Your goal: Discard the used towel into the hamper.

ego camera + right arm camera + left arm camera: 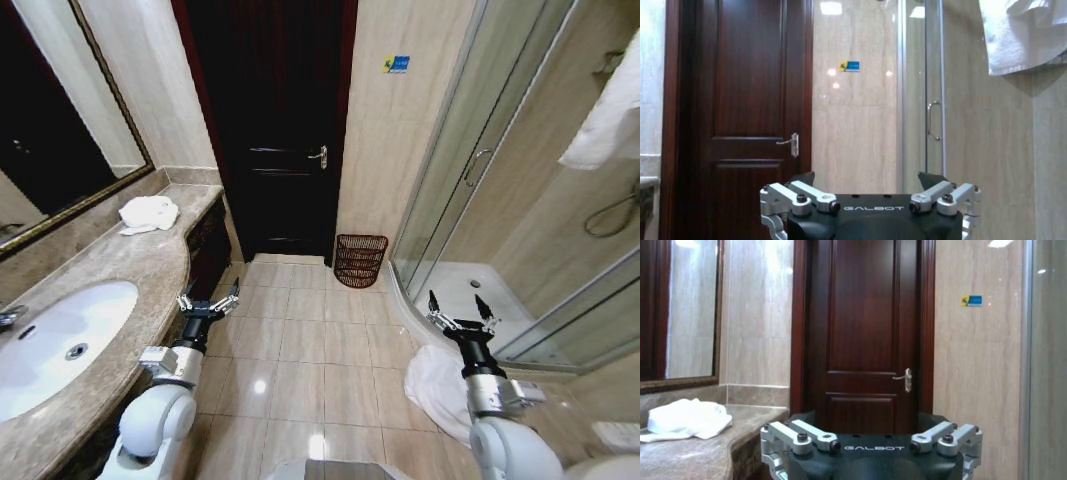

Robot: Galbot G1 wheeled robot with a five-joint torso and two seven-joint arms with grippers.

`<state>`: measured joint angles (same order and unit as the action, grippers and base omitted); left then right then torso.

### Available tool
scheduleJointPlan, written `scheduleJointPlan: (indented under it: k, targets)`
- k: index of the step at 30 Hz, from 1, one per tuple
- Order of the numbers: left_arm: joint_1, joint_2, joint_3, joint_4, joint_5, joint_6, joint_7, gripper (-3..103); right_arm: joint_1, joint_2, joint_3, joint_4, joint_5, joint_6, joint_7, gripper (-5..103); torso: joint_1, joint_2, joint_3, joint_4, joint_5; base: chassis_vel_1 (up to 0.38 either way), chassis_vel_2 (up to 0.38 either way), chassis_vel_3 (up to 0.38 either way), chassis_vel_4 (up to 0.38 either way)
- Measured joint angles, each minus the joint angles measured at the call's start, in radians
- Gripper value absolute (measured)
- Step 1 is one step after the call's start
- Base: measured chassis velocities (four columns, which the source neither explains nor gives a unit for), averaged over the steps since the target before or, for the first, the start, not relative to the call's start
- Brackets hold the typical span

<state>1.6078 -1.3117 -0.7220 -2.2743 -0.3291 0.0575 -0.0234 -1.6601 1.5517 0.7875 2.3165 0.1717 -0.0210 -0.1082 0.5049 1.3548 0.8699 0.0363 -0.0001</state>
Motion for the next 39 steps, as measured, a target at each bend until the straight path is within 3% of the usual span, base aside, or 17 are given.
scheduleJointPlan:
  k: [12,39]
  targets:
    - [0.010,0.000,0.001,-0.048,0.015,0.035,-0.007,100,-0.035,0.008,0.008,0.009,0.006,0.002,-0.050,100,0.000,0.000,0.000,0.0000,0.0001,0.000,0.000,0.000,0.000]
    - [0.064,-0.025,-0.004,-0.068,0.039,0.017,-0.004,100,-0.071,0.019,0.006,0.041,0.007,0.022,-0.054,100,0.000,0.000,0.000,0.0000,0.0000,-0.081,0.078,0.077,-0.077]
